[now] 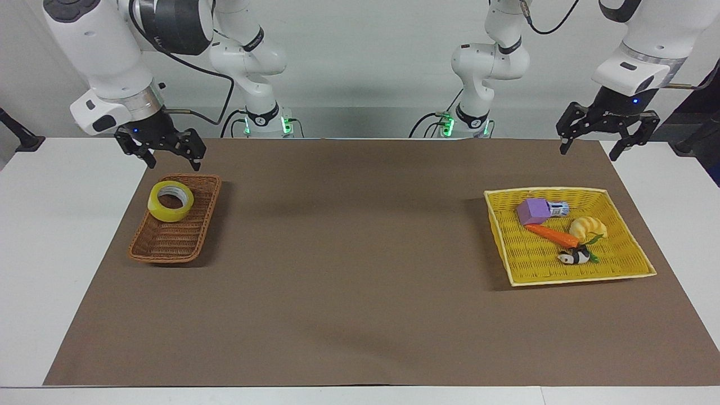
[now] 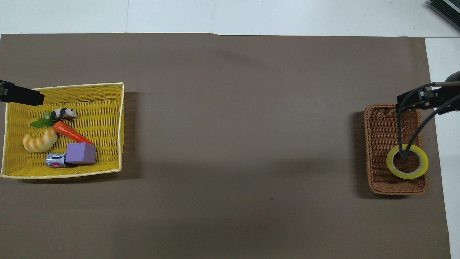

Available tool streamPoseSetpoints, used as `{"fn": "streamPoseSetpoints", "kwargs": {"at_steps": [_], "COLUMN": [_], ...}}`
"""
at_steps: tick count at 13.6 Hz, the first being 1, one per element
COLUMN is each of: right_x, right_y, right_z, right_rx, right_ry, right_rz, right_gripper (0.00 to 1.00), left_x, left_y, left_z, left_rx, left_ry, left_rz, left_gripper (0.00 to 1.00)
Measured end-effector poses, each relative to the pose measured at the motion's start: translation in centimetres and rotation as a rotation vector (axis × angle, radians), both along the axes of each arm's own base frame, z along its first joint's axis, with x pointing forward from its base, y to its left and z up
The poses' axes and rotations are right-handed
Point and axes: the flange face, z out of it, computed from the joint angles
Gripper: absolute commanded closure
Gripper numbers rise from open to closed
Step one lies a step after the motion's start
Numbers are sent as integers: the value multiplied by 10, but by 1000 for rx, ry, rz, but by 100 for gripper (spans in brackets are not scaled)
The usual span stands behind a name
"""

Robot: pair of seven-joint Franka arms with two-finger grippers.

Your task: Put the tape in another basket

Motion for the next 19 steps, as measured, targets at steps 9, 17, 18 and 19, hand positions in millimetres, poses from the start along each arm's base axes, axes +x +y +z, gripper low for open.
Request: {"fn": "streamPoseSetpoints", "kwargs": {"at_steps": [9,17,18,19], "right_x": [-5,-5,-5,-5], "right_y": [-6,-4,-4,-4], "right_z": [3,3,3,3], "right_rx": [0,12,12,12], "right_ry": [17,17,17,17], "right_rz": [16,18,18,18], "right_gripper": [0,0,0,0], "left_x": [0,0,0,0], "left_y": [0,0,0,0], "left_z": [0,0,0,0], "left_rx": [0,0,0,0], "left_ry": [0,0,0,0], "left_rz": [0,0,0,0], "left_gripper": [0,0,0,0]}}
